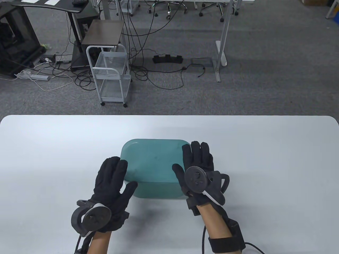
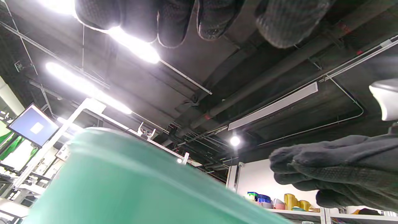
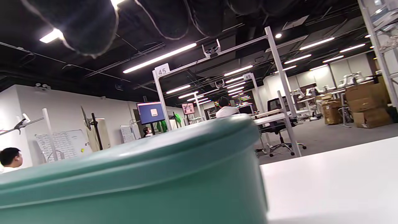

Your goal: Cover the plastic storage box

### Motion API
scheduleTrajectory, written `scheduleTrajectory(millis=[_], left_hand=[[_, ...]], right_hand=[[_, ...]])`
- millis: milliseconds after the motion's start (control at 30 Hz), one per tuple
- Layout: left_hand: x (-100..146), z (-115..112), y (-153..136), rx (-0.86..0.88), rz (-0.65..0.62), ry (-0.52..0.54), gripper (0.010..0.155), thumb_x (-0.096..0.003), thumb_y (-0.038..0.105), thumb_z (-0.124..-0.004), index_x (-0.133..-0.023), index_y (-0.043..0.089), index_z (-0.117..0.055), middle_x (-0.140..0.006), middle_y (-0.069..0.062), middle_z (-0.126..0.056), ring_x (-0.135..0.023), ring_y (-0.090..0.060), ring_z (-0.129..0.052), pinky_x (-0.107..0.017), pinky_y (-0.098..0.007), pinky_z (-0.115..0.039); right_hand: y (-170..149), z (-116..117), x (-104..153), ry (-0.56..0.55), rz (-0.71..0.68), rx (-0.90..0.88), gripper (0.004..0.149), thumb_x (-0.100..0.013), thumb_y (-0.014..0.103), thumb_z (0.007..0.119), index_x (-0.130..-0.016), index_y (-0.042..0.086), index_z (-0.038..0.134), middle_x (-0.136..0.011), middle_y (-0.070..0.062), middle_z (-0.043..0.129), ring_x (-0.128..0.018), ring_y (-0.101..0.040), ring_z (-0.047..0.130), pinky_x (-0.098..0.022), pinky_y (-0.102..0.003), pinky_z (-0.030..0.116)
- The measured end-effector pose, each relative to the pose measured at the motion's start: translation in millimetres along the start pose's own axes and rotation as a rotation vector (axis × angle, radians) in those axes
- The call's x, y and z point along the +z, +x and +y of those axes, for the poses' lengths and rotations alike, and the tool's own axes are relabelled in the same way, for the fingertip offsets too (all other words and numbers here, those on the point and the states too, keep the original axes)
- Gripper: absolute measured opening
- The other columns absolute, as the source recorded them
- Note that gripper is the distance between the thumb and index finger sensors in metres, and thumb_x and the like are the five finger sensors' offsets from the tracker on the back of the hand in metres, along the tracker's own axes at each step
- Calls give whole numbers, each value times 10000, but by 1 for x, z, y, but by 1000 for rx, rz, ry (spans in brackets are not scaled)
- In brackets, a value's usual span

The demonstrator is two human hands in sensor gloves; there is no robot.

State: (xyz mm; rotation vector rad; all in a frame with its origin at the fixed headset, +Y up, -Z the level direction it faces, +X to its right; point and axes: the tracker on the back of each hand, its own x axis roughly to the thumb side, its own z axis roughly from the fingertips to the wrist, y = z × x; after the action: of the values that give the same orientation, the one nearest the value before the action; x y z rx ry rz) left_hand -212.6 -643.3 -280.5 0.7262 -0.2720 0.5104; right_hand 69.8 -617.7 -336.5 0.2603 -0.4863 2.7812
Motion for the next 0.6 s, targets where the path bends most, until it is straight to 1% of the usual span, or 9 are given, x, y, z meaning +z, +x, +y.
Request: scheduleTrajectory(millis=[167, 267, 333, 367, 400, 433, 467, 500, 600], left_hand=[[-28, -30, 1, -60, 53, -221, 728, -540, 644, -677, -1190, 414, -441, -1289, -14, -448, -1203, -388, -418, -859, -574, -428], [-28, -55, -6, -84, 103, -359, 727, -538, 638, -667, -1191, 417, -435, -1296, -11, -418, -1208, -391, -372, -862, -579, -388], [-20, -72, -13, -87, 126, -431, 711, -539, 632, -667, -1186, 394, -495, -1298, -13, -404, -1205, -398, -338, -855, -584, -349], [-16, -76, -15, -84, 134, -446, 682, -547, 653, -598, -1172, 385, -547, -1301, -6, -396, -1211, -391, -279, -861, -575, -269], [-12, -77, -18, -67, 134, -406, 669, -549, 667, -580, -1158, 392, -577, -1300, 2, -417, -1216, -372, -271, -864, -569, -243], [-11, -78, -19, -52, 133, -364, 662, -546, 668, -606, -1145, 386, -611, -1291, 1, -457, -1215, -349, -326, -869, -555, -263], [-10, -81, -20, -39, 134, -373, 660, -545, 663, -615, -1140, 377, -620, -1281, -9, -478, -1209, -348, -334, -865, -556, -251], [-8, -80, -20, -47, 138, -366, 663, -545, 676, -607, -1140, 385, -612, -1282, 1, -477, -1211, -339, -339, -868, -552, -247], [-8, -81, -20, -94, 125, -359, 665, -541, 705, -591, -1130, 397, -622, -1272, 9, -507, -1209, -321, -367, -865, -551, -280]], right_hand=[[14, 13, -10, 34, -1, -7, 770, -532, 564, 679, -1148, 173, 434, -1238, -185, 348, -1114, -469, 253, -761, -604, 374], [16, 33, -12, 84, -10, 9, 740, -544, 545, 657, -1146, 176, 437, -1235, -186, 350, -1110, -466, 258, -759, -598, 369], [12, 48, -10, 122, -12, 3, 713, -556, 543, 594, -1148, 180, 430, -1233, -191, 342, -1107, -460, 254, -758, -588, 364], [10, 55, -9, 127, -2, -15, 709, -557, 539, 579, -1147, 174, 434, -1232, -194, 339, -1106, -459, 249, -757, -587, 357], [5, 64, -7, 137, 9, -34, 707, -557, 542, 570, -1146, 174, 441, -1232, -194, 345, -1109, -453, 249, -758, -585, 344], [0, 71, -4, 132, 26, -33, 707, -559, 583, 519, -1140, 184, 469, -1237, -162, 352, -1123, -417, 253, -768, -566, 300], [-2, 73, -2, 82, 15, -40, 707, -561, 603, 505, -1142, 201, 468, -1243, -132, 354, -1133, -390, 252, -776, -550, 292], [-3, 74, -1, 20, 6, -52, 703, -562, 601, 525, -1132, 189, 525, -1239, -132, 417, -1130, -400, 324, -773, -551, 324], [-1, 75, -1, 62, 10, -13, 700, -566, 604, 507, -1130, 189, 523, -1241, -118, 423, -1130, -396, 345, -775, -552, 322]])
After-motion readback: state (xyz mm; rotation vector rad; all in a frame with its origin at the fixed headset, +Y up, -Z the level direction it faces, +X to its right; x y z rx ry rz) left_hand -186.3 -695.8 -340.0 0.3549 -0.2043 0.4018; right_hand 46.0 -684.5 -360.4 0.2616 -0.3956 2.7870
